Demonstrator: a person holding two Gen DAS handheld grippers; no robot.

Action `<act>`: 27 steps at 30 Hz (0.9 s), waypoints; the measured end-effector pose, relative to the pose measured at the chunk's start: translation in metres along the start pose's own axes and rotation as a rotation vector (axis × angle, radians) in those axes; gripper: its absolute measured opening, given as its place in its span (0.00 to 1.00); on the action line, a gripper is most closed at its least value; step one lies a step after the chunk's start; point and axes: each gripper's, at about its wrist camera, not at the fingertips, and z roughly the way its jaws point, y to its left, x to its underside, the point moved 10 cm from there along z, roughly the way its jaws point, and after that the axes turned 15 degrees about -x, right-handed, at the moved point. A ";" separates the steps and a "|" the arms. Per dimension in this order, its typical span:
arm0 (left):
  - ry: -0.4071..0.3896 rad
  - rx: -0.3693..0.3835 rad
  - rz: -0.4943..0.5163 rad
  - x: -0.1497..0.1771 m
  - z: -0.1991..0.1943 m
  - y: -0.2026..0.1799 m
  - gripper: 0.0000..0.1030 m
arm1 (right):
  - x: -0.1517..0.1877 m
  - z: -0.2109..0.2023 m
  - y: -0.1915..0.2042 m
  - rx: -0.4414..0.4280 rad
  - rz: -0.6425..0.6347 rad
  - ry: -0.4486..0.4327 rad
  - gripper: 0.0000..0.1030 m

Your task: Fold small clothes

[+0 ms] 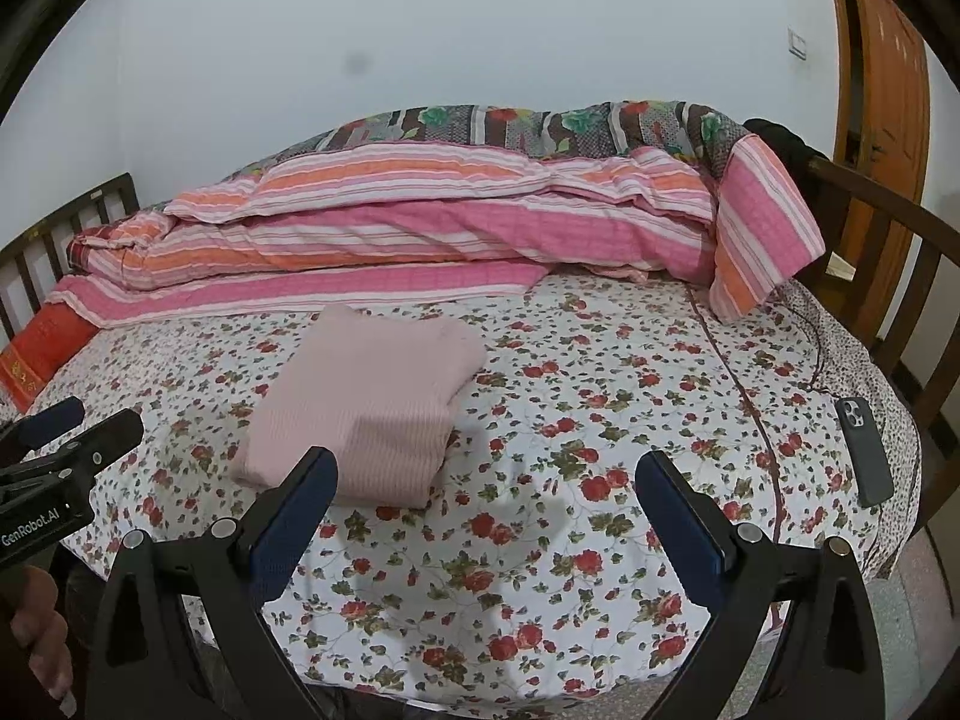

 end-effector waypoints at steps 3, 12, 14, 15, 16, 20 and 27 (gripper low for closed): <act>0.001 0.001 0.000 0.000 0.000 0.000 0.81 | 0.000 0.000 0.000 -0.002 0.000 0.000 0.95; 0.002 -0.002 0.002 0.002 0.001 0.001 0.81 | 0.001 0.000 0.000 -0.002 -0.001 0.001 0.95; 0.003 0.000 0.002 0.001 0.002 0.001 0.81 | 0.001 0.000 0.000 -0.002 -0.001 0.001 0.95; 0.002 -0.001 0.002 0.001 0.001 0.001 0.81 | 0.001 0.000 0.000 -0.003 0.000 0.000 0.95; 0.001 -0.003 0.002 0.001 0.001 0.001 0.81 | 0.001 0.000 0.000 -0.003 0.000 0.001 0.95; 0.003 -0.002 0.003 0.002 0.002 0.001 0.81 | 0.001 0.000 0.000 -0.002 -0.002 0.001 0.95; 0.002 -0.001 0.004 0.002 0.002 0.002 0.81 | 0.001 -0.002 -0.001 0.000 -0.001 -0.001 0.95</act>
